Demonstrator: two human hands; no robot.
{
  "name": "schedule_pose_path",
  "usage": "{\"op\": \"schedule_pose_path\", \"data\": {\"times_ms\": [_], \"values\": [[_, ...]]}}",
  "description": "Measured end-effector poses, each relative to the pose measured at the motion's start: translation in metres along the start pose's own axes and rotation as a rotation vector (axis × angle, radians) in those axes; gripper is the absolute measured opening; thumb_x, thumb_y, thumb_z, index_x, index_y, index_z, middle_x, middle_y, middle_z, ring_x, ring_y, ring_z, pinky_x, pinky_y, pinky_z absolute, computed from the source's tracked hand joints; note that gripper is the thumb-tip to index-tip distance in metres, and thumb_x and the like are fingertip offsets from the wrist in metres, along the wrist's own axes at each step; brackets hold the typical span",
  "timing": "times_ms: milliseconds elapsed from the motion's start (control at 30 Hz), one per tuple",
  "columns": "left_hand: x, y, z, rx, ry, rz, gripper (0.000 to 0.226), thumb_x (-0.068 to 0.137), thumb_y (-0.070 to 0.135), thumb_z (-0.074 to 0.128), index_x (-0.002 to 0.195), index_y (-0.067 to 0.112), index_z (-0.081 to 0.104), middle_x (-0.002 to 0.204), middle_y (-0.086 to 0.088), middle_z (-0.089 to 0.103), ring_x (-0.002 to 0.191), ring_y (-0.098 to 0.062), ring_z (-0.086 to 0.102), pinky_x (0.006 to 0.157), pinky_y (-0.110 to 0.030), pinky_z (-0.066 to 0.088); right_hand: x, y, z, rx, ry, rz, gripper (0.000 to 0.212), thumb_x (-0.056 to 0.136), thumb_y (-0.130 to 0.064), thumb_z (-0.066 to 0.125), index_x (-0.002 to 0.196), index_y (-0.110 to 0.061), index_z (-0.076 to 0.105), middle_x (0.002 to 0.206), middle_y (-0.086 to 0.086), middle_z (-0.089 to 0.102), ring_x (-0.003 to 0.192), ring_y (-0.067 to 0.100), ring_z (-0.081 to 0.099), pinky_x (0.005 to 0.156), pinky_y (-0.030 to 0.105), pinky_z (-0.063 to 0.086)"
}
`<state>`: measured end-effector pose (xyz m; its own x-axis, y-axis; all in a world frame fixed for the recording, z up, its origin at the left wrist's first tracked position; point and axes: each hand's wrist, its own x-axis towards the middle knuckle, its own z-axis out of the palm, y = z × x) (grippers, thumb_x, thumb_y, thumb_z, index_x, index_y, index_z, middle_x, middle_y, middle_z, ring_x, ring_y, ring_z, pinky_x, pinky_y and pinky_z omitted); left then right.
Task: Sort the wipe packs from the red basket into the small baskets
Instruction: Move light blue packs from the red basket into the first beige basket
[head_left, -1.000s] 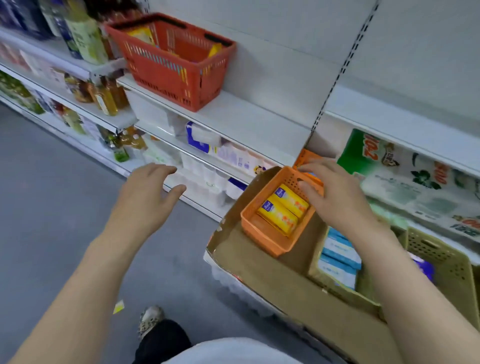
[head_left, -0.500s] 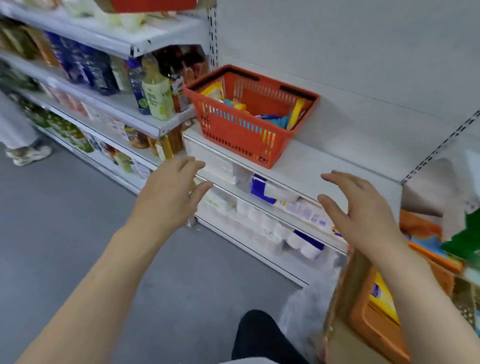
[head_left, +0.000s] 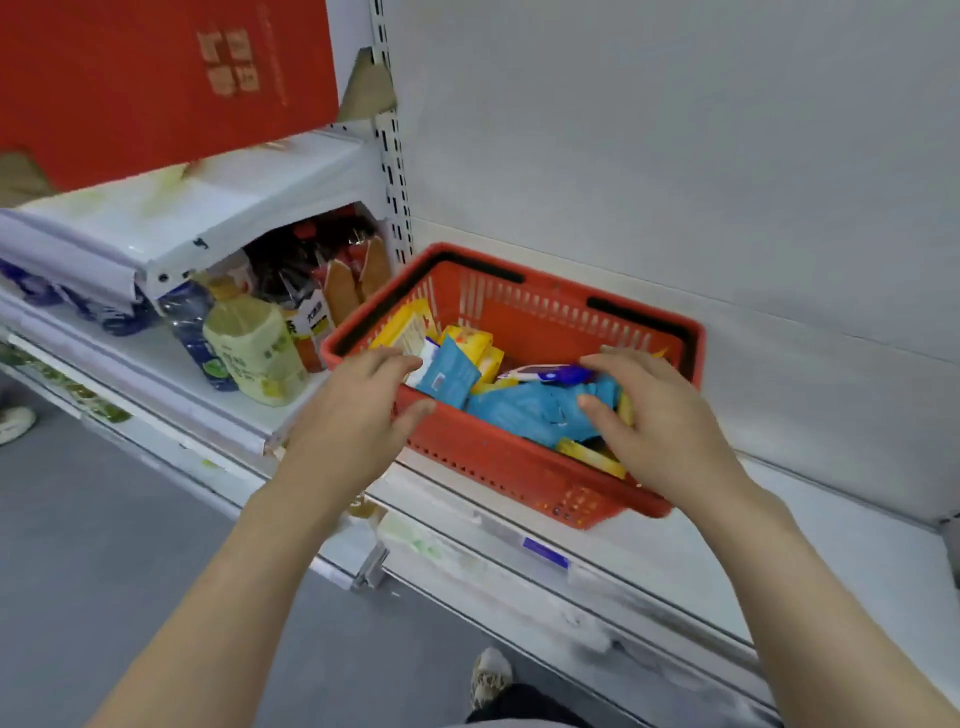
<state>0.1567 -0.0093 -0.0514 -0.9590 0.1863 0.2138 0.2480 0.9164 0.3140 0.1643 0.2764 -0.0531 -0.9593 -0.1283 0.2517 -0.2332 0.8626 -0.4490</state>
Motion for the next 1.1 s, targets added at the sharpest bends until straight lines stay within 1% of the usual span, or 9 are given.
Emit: {"op": "schedule_pose_path", "data": {"times_ms": [133, 300, 400, 533, 633, 700, 833, 933, 1100], "values": [[0.065, -0.024, 0.017, -0.051, -0.039, -0.003, 0.045, 0.091, 0.036, 0.066, 0.13, 0.016, 0.059, 0.133, -0.003, 0.057, 0.125, -0.025, 0.049, 0.102, -0.034, 0.037, 0.073, 0.009, 0.03, -0.062, -0.143, 0.029, 0.04, 0.092, -0.033, 0.065, 0.129, -0.018, 0.061, 0.13, 0.005, 0.06, 0.123, 0.026, 0.053, 0.104, 0.036, 0.042], [0.124, -0.048, 0.05, -0.123, -0.186, 0.052, 0.05, 0.089, 0.041, 0.066, 0.133, 0.018, 0.057, 0.133, -0.002, 0.056, 0.126, -0.022, 0.046, 0.105, -0.032, 0.034, 0.125, 0.016, 0.084, -0.166, -0.587, 0.161, 0.043, 0.09, -0.045, 0.065, 0.126, -0.023, 0.06, 0.122, 0.003, 0.065, 0.114, 0.025, 0.059, 0.09, 0.033, 0.047], [0.153, -0.056, 0.067, -0.136, -0.32, 0.096, 0.055, 0.089, 0.047, 0.064, 0.136, 0.02, 0.054, 0.137, -0.002, 0.054, 0.13, -0.022, 0.044, 0.109, -0.035, 0.034, 0.131, 0.012, 0.115, -0.199, -0.759, 0.222, 0.065, 0.077, -0.056, 0.074, 0.128, -0.02, 0.057, 0.125, 0.004, 0.06, 0.118, 0.024, 0.056, 0.092, 0.031, 0.047], [0.185, -0.063, 0.083, -0.084, -0.538, 0.138, 0.064, 0.089, 0.057, 0.057, 0.142, 0.023, 0.046, 0.145, 0.0, 0.048, 0.135, -0.021, 0.041, 0.109, -0.04, 0.037, 0.123, 0.007, 0.143, -0.365, -0.716, 0.243, 0.086, 0.058, -0.059, 0.084, 0.125, -0.02, 0.048, 0.125, 0.006, 0.058, 0.116, 0.028, 0.056, 0.083, 0.036, 0.047], [0.202, -0.067, 0.092, -0.046, -0.647, 0.173, 0.071, 0.089, 0.059, 0.057, 0.146, 0.021, 0.041, 0.149, -0.004, 0.045, 0.135, -0.023, 0.042, 0.109, -0.04, 0.038, 0.129, 0.013, 0.139, -0.266, -0.659, 0.322, 0.053, 0.063, -0.055, 0.083, 0.096, -0.021, 0.058, 0.094, 0.001, 0.066, 0.091, 0.028, 0.062, 0.06, 0.03, 0.038], [0.211, -0.069, 0.097, -0.007, -0.69, 0.187, 0.073, 0.089, 0.06, 0.056, 0.147, 0.02, 0.04, 0.15, -0.005, 0.044, 0.136, -0.024, 0.042, 0.109, -0.04, 0.038, 0.131, 0.024, 0.129, -0.024, -0.526, 0.464, 0.04, 0.067, -0.05, 0.084, 0.076, -0.017, 0.062, 0.074, -0.001, 0.065, 0.076, 0.024, 0.063, 0.055, 0.032, 0.044], [0.221, -0.064, 0.106, 0.108, -0.79, 0.18, 0.074, 0.089, 0.06, 0.057, 0.146, 0.017, 0.04, 0.147, -0.009, 0.048, 0.132, -0.028, 0.046, 0.101, -0.037, 0.043, 0.124, 0.04, 0.102, 0.68, -0.251, 0.808, 0.029, 0.071, -0.033, 0.087, 0.093, -0.019, 0.074, 0.085, -0.002, 0.077, 0.076, 0.013, 0.074, 0.058, 0.027, 0.059], [0.223, -0.058, 0.115, 0.208, -0.845, 0.16, 0.069, 0.084, 0.053, 0.069, 0.138, 0.015, 0.048, 0.138, -0.009, 0.054, 0.122, -0.028, 0.053, 0.097, -0.04, 0.048, 0.119, 0.043, 0.095, 0.824, -0.195, 0.881, 0.039, 0.071, -0.033, 0.087, 0.103, -0.017, 0.073, 0.091, -0.002, 0.078, 0.083, 0.014, 0.075, 0.063, 0.028, 0.059], [0.228, -0.059, 0.115, 0.097, -0.722, 0.114, 0.072, 0.073, 0.041, 0.084, 0.135, 0.019, 0.055, 0.137, -0.007, 0.056, 0.122, -0.026, 0.054, 0.095, -0.037, 0.048, 0.113, 0.045, 0.095, 0.988, -0.104, 0.892, 0.049, 0.066, -0.024, 0.088, 0.109, -0.011, 0.069, 0.098, 0.001, 0.077, 0.09, 0.019, 0.074, 0.074, 0.035, 0.061]]}}
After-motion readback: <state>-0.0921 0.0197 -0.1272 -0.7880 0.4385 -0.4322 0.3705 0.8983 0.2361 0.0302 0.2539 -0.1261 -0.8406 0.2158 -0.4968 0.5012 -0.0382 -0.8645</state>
